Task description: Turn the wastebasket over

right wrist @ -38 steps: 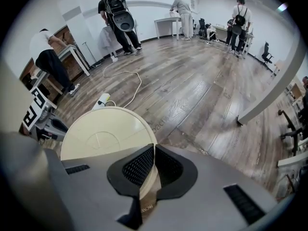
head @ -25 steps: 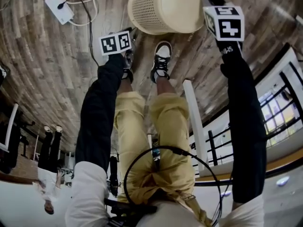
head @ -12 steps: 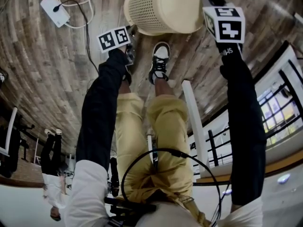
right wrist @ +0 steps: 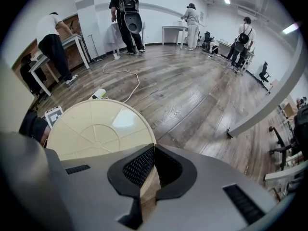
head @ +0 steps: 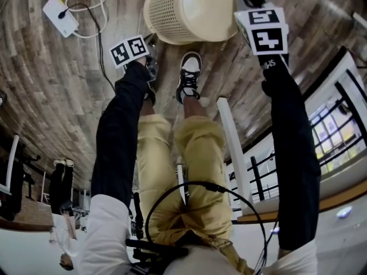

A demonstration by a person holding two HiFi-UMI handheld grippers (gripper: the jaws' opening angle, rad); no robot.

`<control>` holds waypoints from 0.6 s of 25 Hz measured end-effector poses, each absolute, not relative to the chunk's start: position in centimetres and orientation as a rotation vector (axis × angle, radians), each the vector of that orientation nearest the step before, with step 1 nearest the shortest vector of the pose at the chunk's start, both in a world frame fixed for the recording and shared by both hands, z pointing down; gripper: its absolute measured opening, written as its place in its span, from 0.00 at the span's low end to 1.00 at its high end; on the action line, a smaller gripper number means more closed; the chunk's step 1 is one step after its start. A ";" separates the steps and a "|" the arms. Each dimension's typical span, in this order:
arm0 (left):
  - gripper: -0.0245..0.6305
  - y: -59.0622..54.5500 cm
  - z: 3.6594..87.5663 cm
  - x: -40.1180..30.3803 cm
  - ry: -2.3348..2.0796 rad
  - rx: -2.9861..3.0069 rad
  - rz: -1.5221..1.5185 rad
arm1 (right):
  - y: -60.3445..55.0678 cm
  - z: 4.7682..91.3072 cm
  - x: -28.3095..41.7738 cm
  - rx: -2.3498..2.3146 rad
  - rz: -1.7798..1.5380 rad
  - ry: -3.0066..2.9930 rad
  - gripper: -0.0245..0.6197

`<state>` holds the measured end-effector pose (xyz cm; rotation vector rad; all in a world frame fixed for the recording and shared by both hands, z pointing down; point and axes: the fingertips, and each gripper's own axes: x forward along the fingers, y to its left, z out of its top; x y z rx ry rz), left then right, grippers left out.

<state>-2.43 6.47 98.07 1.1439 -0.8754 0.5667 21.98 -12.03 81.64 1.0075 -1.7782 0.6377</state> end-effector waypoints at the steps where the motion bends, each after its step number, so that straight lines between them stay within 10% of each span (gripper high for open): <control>1: 0.07 6.3 98.0 -2.5 -0.879 1.141 0.570 | -12.1 81.7 22.0 1.008 0.633 -1.778 0.08; 15: 0.05 4.0 95.3 -7.7 -0.982 1.191 0.806 | -9.1 82.5 21.0 0.967 0.700 -1.733 0.08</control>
